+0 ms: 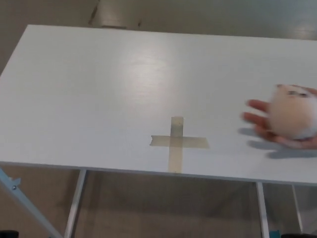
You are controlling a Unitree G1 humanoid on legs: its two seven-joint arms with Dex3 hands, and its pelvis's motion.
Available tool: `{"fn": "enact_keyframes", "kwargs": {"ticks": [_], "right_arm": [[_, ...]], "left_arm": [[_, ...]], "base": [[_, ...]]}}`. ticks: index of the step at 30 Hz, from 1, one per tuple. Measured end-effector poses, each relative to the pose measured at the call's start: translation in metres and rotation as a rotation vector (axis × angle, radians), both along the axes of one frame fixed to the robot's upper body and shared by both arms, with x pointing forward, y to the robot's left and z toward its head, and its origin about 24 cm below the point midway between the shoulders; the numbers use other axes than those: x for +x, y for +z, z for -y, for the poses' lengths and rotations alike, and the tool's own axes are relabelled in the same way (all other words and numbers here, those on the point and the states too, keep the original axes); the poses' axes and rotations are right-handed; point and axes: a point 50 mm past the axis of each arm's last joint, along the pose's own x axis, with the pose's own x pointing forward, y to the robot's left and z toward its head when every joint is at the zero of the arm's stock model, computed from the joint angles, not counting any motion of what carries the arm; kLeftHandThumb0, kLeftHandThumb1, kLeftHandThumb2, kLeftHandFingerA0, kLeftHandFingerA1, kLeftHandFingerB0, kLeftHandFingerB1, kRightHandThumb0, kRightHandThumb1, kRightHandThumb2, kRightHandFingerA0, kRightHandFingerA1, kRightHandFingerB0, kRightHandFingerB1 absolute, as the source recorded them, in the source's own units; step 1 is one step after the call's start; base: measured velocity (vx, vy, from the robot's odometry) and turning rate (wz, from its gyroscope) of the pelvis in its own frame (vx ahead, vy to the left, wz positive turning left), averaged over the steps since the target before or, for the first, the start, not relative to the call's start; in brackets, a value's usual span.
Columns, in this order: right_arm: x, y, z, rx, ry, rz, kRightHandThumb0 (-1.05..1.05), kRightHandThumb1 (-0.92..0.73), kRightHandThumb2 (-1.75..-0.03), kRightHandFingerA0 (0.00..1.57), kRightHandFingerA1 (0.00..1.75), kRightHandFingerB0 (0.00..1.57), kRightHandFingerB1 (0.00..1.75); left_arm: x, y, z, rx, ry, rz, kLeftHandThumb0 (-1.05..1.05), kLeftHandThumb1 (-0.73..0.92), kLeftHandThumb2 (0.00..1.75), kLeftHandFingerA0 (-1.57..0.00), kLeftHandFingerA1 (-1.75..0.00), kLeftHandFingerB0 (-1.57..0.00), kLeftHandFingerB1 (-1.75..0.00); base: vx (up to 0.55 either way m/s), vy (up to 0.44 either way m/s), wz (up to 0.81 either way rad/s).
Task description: Use the left hand to take the pink dumpling toy on a person's hand and put it on the desk.
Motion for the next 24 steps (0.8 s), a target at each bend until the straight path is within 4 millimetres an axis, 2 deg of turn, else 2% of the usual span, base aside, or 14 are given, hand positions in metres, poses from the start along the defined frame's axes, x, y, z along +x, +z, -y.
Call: {"fn": "enact_keyframes", "kwargs": {"ticks": [24], "right_arm": [[-0.0050, -0.0028, 0.0012, -0.005, -0.017, -0.021, -0.24, -0.68, -0.60, 0.64, 0.44, 0.54, 0.42]], "left_arm": [[-0.0029, -0.0018, -0.0003, -0.016, 0.020, 0.007, -0.38, 0.49, 0.72, -0.69, -0.55, -0.52, -0.50]], "base": [[0.00, 0.000, 0.00]]}}
